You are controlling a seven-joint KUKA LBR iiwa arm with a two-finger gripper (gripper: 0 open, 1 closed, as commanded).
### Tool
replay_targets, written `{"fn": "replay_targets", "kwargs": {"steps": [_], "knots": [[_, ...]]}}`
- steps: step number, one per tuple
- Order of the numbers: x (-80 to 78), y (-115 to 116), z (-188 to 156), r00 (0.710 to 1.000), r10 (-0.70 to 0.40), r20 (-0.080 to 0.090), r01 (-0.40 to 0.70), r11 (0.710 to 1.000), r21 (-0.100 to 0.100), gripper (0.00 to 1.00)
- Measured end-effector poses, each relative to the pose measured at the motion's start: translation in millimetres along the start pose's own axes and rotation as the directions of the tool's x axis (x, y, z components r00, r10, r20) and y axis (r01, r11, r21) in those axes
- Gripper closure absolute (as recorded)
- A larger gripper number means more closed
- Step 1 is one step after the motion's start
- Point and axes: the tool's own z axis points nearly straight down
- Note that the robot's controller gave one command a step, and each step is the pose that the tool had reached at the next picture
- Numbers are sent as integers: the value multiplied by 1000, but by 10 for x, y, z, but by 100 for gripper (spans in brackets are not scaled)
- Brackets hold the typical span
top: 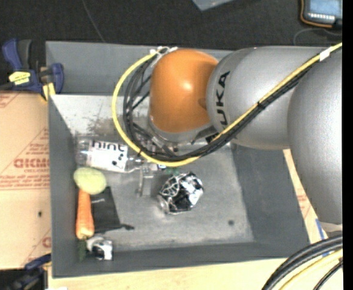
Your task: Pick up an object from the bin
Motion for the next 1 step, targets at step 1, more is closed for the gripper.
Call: {"fn": "replay_targets", "kwargs": {"steps": [1], "knots": [[-371,-72,565,997,82,6,-82,997,-2,0]]}}
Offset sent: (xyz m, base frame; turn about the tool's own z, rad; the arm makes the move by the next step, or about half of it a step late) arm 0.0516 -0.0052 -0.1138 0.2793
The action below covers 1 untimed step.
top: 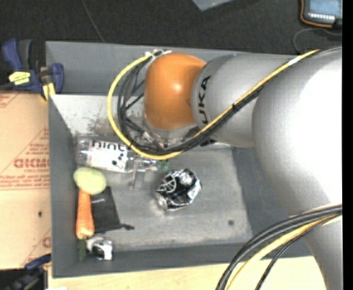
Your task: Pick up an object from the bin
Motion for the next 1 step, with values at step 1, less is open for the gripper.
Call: {"fn": "replay_targets", "kwargs": {"steps": [1], "knots": [[-206,27,391,982,189,22,-188,982,-10,0]]}}
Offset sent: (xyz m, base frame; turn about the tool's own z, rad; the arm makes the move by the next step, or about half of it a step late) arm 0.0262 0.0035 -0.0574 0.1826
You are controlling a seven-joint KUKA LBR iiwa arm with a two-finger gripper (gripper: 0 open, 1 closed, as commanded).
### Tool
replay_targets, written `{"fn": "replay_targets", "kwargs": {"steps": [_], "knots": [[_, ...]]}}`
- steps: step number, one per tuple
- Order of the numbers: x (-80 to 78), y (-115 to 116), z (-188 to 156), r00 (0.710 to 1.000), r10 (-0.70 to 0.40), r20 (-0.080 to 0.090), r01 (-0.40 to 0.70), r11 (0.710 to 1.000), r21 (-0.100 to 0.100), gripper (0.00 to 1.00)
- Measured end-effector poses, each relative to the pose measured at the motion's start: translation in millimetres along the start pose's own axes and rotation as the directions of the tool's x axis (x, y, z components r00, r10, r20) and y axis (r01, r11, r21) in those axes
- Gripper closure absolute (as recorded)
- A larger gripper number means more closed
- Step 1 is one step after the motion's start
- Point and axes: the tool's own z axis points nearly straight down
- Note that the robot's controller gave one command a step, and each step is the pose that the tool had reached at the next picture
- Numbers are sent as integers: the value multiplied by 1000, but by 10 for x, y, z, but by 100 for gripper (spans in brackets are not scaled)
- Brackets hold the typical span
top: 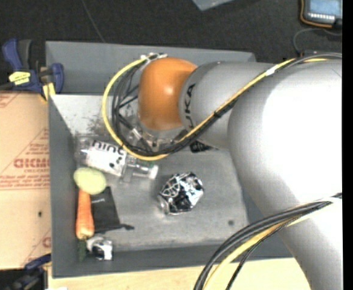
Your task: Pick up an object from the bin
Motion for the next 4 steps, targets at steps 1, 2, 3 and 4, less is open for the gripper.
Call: {"fn": "replay_targets", "kwargs": {"steps": [1,2,3,4], "knots": [[-17,7,228,1000,-3,-22,3,1000,11,0],[-16,-30,175,1000,16,2,-16,1000,-2,0],[-42,1,209,1000,-1,-15,1,1000,8,100],[-41,2,209,1000,-1,-15,1,1000,8,100]]}}
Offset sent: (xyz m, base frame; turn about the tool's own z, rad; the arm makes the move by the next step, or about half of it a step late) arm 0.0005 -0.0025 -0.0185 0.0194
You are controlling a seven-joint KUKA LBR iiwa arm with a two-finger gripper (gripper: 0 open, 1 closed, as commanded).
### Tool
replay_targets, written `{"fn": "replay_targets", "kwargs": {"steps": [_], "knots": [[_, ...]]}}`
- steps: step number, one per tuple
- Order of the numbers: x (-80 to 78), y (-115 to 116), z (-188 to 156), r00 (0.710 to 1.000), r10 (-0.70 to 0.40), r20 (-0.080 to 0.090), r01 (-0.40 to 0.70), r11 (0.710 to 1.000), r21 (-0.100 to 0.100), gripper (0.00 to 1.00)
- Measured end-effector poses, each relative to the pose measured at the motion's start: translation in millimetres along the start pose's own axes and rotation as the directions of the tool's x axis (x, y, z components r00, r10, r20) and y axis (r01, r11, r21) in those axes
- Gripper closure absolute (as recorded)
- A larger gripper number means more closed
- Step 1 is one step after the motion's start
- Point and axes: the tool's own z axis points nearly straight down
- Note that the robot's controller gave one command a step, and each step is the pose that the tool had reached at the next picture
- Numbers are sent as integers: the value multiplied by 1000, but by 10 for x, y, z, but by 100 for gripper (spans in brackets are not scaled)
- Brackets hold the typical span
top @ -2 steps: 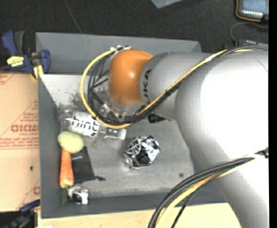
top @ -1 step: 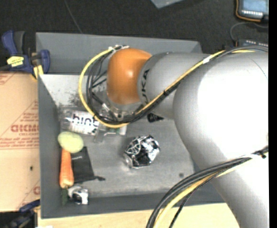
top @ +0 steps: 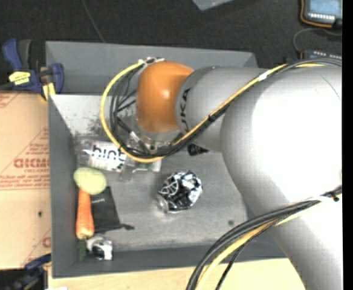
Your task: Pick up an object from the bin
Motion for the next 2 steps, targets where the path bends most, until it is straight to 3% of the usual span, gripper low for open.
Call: {"fn": "replay_targets", "kwargs": {"steps": [2], "knots": [[20,-12,-189,1000,1,-8,-1,1000,3,100]]}}
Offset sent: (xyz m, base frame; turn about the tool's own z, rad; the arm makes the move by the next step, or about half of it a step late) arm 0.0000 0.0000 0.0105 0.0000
